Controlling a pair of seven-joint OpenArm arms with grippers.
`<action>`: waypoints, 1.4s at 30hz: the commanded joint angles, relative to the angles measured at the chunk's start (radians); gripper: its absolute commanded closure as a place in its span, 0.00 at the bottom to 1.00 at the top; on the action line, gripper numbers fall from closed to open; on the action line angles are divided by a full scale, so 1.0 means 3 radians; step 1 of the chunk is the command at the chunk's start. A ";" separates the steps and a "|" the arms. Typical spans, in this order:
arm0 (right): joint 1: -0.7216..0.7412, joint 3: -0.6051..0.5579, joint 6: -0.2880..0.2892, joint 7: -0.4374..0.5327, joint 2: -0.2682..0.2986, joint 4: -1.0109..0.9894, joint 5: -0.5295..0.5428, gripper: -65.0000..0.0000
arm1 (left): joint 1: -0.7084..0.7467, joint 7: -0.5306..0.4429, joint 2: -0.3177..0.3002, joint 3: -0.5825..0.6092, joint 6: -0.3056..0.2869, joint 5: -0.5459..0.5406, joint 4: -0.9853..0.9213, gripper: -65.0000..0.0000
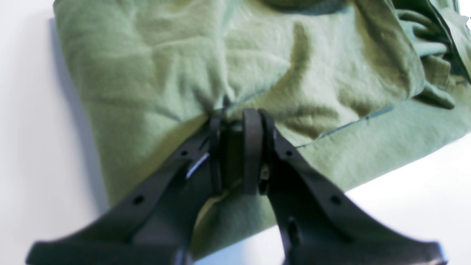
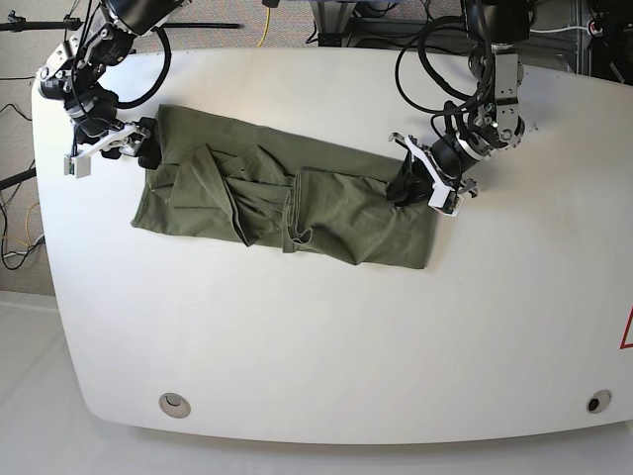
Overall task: Fold the T-shirt properly
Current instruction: 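Grasp the folded end of the olive shirt with the right gripper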
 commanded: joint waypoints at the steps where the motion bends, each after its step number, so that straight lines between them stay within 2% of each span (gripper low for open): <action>1: -0.0038 -0.0020 -0.0054 -0.0199 -0.0018 -0.0083 -0.0151 0.19 | 0.0015 0.0194 -0.0024 -0.0004 0.0056 0.0132 -0.0004 0.90; 16: -0.0032 -0.0010 -0.0054 -0.0287 -0.0080 -0.0187 0.0491 0.16 | 0.0023 0.0213 -0.0034 -0.0026 0.0056 0.0135 -0.0028 0.89; 36: -0.0021 -0.0055 -0.0054 -0.0318 -0.0224 -0.0209 0.0521 0.16 | 0.0029 0.0238 -0.0069 -0.0079 0.0056 0.0095 -0.0032 0.90; 42: -0.0050 -0.0082 -0.0054 -0.0248 -0.0381 -0.0097 0.0404 0.16 | 0.0016 0.0187 -0.0062 -0.0068 0.0056 0.0077 -0.0019 0.90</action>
